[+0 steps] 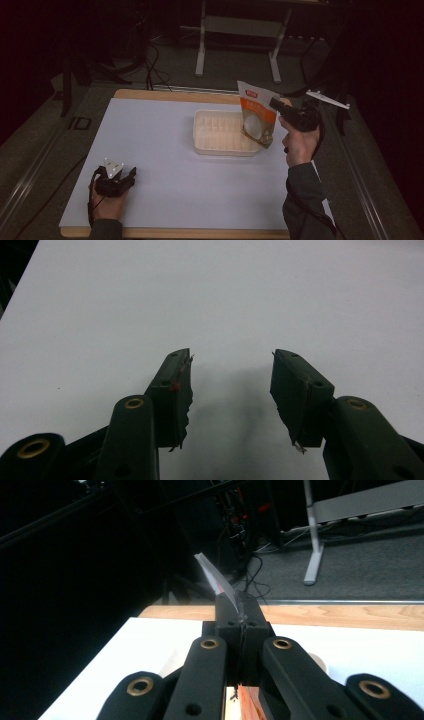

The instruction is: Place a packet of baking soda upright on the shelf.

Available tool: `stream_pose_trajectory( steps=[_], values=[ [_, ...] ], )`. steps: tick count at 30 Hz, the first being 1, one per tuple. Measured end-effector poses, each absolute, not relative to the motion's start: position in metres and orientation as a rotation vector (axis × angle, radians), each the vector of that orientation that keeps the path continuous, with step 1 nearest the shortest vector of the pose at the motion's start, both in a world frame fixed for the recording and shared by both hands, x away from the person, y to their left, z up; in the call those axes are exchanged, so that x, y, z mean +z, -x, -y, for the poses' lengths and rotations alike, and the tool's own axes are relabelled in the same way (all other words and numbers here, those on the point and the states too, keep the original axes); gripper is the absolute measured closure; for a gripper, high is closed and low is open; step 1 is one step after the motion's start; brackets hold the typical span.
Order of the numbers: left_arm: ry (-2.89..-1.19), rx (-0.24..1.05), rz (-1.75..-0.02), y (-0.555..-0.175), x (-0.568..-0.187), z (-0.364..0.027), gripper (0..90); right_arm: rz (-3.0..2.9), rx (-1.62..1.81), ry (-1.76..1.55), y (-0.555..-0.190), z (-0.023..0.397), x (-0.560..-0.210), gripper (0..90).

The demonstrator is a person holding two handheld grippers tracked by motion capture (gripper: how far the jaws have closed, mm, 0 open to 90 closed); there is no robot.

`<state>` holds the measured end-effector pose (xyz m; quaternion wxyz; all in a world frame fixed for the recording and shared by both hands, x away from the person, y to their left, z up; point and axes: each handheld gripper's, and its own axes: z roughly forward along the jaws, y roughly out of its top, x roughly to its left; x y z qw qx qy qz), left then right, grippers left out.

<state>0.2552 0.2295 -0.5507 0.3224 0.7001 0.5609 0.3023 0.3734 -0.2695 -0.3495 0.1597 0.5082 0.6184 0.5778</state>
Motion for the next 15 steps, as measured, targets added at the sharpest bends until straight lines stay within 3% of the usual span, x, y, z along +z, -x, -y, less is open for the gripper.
stream_pose_trajectory(
  steps=[15],
  values=[
    [-1.840,0.792,-1.473,-0.2553,-0.5507,-0.2296,50.5,-1.713,1.642,-1.476,-0.3790,0.2705,-0.3458,90.0]
  ],
)
